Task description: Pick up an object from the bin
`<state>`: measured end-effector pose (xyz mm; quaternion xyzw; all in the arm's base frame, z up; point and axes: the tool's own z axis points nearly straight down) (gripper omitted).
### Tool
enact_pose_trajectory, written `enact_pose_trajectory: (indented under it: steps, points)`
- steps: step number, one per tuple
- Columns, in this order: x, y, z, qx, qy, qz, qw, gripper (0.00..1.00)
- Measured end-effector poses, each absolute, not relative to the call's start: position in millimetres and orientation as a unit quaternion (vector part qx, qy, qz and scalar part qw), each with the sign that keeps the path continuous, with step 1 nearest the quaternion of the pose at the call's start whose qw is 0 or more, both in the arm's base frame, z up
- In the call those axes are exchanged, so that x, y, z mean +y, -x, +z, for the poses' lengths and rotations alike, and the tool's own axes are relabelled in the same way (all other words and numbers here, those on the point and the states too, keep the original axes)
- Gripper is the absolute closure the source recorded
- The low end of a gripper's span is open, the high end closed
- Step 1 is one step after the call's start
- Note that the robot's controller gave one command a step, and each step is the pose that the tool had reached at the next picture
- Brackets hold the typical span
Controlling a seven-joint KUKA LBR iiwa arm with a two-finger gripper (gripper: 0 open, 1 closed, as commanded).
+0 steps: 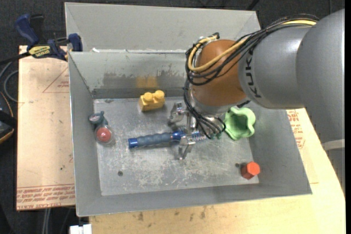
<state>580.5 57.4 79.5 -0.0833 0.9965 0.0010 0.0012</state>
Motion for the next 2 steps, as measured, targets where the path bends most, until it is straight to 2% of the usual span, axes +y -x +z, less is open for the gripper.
enact_pose_trajectory:
  steps: [1, 2]
  points:
    - [57.9, -582.5, 82.0, 0.997, 0.083, 0.001, 0.004, 1.0]
    - [58.7, -584.5, 169.9, 0.997, 0.083, 0.0, 0.005, 1.0]
